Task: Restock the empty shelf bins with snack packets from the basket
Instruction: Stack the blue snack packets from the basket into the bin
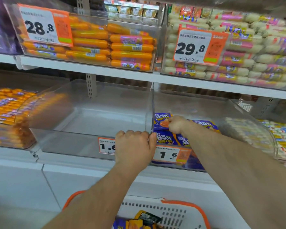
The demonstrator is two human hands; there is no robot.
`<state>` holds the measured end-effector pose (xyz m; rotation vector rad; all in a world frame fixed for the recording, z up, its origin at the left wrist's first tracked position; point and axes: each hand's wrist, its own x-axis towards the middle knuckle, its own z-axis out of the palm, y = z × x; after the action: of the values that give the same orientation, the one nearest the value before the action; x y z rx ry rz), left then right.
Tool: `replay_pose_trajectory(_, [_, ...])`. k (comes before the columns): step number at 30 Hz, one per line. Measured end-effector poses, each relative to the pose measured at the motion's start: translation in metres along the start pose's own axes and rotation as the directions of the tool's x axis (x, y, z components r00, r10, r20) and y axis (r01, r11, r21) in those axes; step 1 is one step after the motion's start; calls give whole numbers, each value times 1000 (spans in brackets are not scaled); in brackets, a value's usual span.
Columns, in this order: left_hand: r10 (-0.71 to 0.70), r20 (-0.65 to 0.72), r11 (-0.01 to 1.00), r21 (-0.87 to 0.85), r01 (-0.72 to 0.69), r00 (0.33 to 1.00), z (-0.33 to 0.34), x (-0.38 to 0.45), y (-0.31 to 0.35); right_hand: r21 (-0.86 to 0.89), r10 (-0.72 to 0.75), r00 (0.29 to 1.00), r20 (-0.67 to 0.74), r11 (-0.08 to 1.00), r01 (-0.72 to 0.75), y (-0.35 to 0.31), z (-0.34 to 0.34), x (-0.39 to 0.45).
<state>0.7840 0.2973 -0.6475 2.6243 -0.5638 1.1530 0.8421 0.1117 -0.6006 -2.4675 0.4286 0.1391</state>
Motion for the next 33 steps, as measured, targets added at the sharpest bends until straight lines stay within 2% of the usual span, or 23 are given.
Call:
replay_pose_trajectory(5, [-20, 1, 1000, 2, 20, 1000, 2, 1, 2, -118, -7, 1000, 13, 993, 8, 5, 3, 6])
replay_pose_trajectory(9, [-30, 31, 999, -13, 31, 999, 2, 1, 1, -83, 21, 1000, -12, 996, -21, 7, 2, 7])
replay_pose_trajectory(13, [-39, 77, 999, -7, 39, 996, -2, 1, 3, -333, 37, 997, -73, 941, -59, 5, -1, -1])
replay_pose_trajectory(15, [-43, 104, 999, 8, 43, 994, -3, 2, 2, -366, 48, 995, -85, 928, -76, 3, -4, -6])
replay_pose_trajectory(18, [-47, 168, 999, 20, 45, 985, -7, 1, 2, -339, 48, 987, -150, 936, -97, 1, -8, -22])
replay_pose_trajectory(20, [-32, 227, 999, 10, 31, 973, -11, -1, 2, -235, -6, 962, -274, 970, -61, 0, -6, -39])
replay_pose_trajectory(21, [-28, 214, 999, -22, 34, 976, -10, -3, 1, -206, -83, 917, -389, 978, 1, -2, -3, -50])
replay_pose_trajectory(22, [-36, 184, 996, -77, 51, 982, -12, -6, 1, -216, -198, 831, -520, 972, 97, -5, 2, -64])
replay_pose_trajectory(24, [-75, 93, 968, -231, 95, 993, -20, -24, -1, -267, -419, 568, -709, 904, 334, -6, 17, -97])
replay_pose_trajectory(25, [-79, 56, 953, -288, 92, 995, -23, -38, -2, -279, -475, 448, -758, 856, 436, -5, 28, -112])
replay_pose_trajectory(26, [-76, 45, 938, -336, 87, 996, -25, -55, -3, -275, -502, 370, -782, 810, 518, -1, 42, -127])
replay_pose_trajectory(27, [-74, 51, 921, -379, 88, 996, -28, -73, -5, -254, -509, 333, -794, 775, 579, 5, 58, -139])
replay_pose_trajectory(28, [-81, 88, 902, -417, 110, 993, -29, -92, -7, -205, -496, 354, -793, 764, 612, 13, 75, -147])
replay_pose_trajectory(29, [-96, 159, 881, -445, 158, 983, -27, -114, -8, -127, -462, 437, -772, 785, 606, 24, 95, -154])
replay_pose_trajectory(30, [-118, 242, 860, -460, 220, 963, -26, -132, -10, -36, -406, 566, -718, 833, 552, 36, 113, -157])
replay_pose_trajectory(32, [-173, 435, 809, -450, 379, 884, -21, -167, -12, 59, -250, 855, -455, 949, 309, 67, 151, -157])
replay_pose_trajectory(33, [-198, 521, 777, -434, 457, 830, -21, -181, -12, 28, -174, 934, -313, 981, 192, 84, 169, -156])
